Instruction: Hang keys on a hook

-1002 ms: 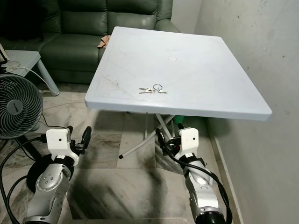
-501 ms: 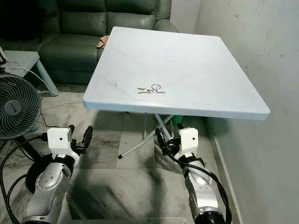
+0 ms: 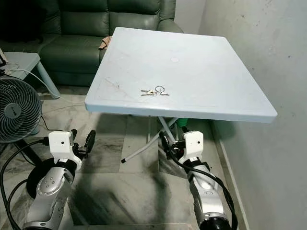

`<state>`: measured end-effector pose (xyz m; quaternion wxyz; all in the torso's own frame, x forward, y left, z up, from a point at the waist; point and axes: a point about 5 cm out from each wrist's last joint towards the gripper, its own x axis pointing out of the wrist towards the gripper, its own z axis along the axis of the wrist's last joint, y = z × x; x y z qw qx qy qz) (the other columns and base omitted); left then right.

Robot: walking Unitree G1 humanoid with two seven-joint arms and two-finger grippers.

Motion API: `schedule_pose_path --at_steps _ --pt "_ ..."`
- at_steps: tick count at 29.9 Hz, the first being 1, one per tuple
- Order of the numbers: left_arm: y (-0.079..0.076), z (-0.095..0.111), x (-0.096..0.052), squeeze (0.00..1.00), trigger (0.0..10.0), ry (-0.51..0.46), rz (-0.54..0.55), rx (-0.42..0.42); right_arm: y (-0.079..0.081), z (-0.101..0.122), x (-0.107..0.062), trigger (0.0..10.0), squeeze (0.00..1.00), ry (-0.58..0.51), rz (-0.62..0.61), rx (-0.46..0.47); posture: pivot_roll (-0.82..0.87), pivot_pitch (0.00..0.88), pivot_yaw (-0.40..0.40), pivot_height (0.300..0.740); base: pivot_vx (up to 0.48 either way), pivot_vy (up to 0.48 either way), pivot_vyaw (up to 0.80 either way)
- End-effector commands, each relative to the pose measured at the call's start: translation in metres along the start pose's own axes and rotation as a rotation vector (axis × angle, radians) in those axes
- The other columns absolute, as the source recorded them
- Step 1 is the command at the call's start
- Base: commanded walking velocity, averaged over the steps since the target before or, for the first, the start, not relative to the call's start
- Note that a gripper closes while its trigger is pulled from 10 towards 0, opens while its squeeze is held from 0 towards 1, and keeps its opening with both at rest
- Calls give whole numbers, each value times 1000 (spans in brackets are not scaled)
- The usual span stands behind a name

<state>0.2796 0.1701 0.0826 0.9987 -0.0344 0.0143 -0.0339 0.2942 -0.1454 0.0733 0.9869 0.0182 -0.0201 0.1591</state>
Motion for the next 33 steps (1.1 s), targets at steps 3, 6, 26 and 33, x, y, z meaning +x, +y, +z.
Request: schedule_pose_path --at_steps 3,6,26,33 --pt "-1 4 2 0 10000 -9 -12 5 0 3 1 10000 0 -8 6 -1 -68 46 -43 740 273 0 0" --pt "-1 4 2 0 10000 -9 -14 3 0 3 1 10000 0 -7 6 -1 -67 47 -44 740 300 0 0" --pt "-2 5 3 0 10000 -14 -23 4 1 3 2 10000 0 -8 14 -2 -66 32 -46 740 324 0 0" --pt "-5 4 4 0 10000 -16 -26 -6 1 2 2 10000 0 -4 23 -7 -66 26 -52 740 320 0 0"
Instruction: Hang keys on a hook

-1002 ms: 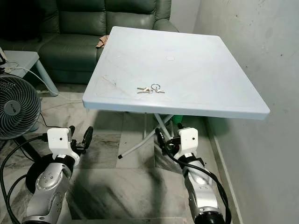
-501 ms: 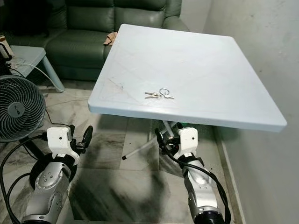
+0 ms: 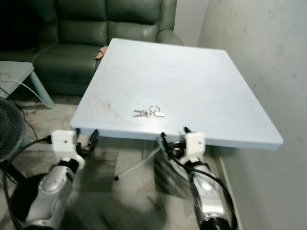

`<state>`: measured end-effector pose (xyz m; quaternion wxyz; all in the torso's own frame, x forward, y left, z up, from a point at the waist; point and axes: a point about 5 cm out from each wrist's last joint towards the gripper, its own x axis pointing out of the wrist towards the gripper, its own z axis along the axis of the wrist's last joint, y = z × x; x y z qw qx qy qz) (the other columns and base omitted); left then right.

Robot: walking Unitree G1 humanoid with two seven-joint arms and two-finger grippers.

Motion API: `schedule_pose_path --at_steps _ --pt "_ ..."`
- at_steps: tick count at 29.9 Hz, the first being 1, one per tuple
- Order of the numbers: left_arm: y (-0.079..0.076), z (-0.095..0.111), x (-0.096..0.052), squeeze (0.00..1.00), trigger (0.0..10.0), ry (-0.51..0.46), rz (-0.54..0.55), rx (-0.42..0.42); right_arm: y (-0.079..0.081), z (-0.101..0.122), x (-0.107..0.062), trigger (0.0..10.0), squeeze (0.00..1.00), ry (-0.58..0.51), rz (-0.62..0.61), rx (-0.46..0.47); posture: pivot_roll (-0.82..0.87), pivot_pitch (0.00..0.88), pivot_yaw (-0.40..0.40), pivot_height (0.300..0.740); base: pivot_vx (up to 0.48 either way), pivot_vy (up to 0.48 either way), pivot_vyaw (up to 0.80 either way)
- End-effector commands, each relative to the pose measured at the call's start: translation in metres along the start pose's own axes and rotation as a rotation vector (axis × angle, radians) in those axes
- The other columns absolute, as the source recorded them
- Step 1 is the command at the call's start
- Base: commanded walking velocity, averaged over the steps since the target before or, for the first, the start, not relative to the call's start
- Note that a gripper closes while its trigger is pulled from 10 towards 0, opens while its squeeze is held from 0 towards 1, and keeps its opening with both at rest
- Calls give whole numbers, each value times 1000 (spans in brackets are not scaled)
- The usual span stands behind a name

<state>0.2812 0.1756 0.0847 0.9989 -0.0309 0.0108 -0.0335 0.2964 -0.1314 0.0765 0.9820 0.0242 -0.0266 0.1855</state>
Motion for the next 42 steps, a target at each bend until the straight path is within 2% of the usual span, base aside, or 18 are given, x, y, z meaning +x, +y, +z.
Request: schedule_pose_path --at_steps 1,11,17,23,42 --pt "-10 2 3 0 10000 -9 -26 -14 -12 0 -5 10000 0 10 -30 -18 -66 26 -52 740 319 0 0" --pt "-11 2 2 0 10000 -20 -19 -9 -12 0 -5 10000 0 12 -19 -24 -67 20 -55 740 304 0 0" --pt "-11 3 0 0 10000 -48 -1 27 -12 0 -5 10000 0 17 -9 -32 -66 27 -61 740 0 0 0" --pt "-10 0 -1 0 10000 -33 0 1 -11 0 -6 10000 0 19 -7 -32 -66 34 -63 740 0 0 0" --pt "-8 -1 -1 0 10000 -24 16 -15 -13 -1 -9 10000 0 25 -14 -30 -68 52 -64 740 0 449 0"
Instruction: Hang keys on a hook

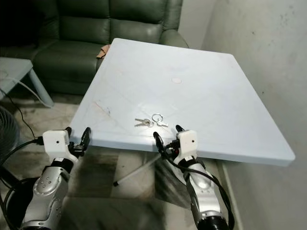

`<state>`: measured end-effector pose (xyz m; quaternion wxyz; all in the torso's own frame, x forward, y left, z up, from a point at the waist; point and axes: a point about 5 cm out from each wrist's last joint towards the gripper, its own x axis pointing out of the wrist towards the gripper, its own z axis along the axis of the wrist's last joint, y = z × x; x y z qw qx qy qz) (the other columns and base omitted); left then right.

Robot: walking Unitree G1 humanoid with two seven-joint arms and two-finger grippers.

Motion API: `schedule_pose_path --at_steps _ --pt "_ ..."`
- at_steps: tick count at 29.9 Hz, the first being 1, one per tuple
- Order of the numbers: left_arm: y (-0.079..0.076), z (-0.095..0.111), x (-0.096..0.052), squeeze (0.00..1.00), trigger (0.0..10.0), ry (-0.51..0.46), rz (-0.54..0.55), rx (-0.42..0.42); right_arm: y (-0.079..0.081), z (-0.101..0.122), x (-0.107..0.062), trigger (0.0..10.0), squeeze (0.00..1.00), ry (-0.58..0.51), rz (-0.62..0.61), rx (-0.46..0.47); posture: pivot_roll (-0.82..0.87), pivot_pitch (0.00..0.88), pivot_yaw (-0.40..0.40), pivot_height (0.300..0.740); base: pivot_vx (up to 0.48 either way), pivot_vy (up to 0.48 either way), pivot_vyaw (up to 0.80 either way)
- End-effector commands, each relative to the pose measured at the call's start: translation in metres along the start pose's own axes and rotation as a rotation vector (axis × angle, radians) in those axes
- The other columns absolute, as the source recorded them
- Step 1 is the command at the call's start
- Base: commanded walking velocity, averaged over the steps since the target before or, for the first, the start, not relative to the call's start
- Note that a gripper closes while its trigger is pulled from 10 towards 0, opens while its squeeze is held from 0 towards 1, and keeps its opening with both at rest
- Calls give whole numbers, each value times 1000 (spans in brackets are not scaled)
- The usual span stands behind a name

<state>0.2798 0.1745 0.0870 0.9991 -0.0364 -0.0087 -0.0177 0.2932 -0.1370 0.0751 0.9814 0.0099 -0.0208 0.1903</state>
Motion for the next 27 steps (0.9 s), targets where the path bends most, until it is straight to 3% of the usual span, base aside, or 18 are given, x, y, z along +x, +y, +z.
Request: schedule_pose_path --at_steps 1,6,27 --pt "-6 -3 0 0 10000 16 -14 -4 -9 0 -4 10000 0 9 -24 -4 -68 52 -65 740 0 480 0" --pt "-7 -3 -1 0 10000 9 -9 -10 -9 0 -5 10000 0 10 -23 -5 -69 55 -67 740 0 442 0" --pt "-9 -3 -3 0 10000 20 -24 35 -8 0 -7 10000 0 21 -17 -6 -72 56 -65 740 0 0 0"
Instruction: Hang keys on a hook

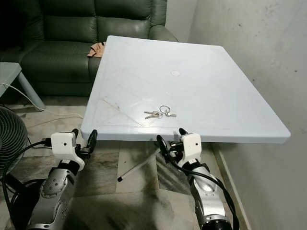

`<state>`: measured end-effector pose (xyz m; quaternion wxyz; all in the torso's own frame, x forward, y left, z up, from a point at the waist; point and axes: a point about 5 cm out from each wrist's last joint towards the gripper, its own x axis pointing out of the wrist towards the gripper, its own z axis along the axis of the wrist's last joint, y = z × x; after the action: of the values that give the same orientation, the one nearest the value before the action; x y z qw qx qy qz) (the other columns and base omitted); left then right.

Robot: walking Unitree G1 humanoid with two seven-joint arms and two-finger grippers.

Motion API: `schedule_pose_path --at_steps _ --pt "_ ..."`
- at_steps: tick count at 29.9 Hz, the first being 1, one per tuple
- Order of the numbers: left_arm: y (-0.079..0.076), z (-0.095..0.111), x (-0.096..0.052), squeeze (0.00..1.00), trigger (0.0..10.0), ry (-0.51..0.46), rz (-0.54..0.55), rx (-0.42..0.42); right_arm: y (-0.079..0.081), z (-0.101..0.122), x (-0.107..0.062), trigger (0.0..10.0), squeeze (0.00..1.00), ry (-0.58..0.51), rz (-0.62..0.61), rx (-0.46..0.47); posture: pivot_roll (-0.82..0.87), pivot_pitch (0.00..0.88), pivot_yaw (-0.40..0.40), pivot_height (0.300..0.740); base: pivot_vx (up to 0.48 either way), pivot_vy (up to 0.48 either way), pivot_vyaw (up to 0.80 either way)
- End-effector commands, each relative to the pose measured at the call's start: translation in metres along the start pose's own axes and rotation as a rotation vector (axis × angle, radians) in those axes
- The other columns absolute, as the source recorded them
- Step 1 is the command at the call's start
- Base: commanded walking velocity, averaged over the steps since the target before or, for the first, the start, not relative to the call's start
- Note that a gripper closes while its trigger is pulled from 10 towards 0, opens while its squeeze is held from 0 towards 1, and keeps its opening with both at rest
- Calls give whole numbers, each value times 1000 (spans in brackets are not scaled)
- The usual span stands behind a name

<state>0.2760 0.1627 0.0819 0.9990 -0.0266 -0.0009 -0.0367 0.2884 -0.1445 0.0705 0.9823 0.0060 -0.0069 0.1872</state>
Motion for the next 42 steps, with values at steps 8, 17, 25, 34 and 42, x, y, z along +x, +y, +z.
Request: schedule_pose_path --at_steps 8,17,25,34,42 --pt "3 5 0 0 10000 -17 3 19 0 5 1 10000 0 -12 5 -4 -70 48 -67 740 175 0 0" --pt "3 5 1 0 10000 -19 4 15 0 5 2 10000 0 -13 15 -6 -66 39 -69 740 420 0 0" --pt "1 6 2 0 10000 -22 -2 17 1 5 3 10000 0 -14 20 -5 -67 33 -67 740 419 0 0" --pt "-1 8 2 0 10000 -39 8 27 1 4 2 10000 0 -11 20 -8 -69 36 -69 740 79 0 0" --pt "-3 7 -1 0 10000 -55 -6 27 1 5 2 10000 0 -4 41 -28 -68 43 -73 740 0 0 0"
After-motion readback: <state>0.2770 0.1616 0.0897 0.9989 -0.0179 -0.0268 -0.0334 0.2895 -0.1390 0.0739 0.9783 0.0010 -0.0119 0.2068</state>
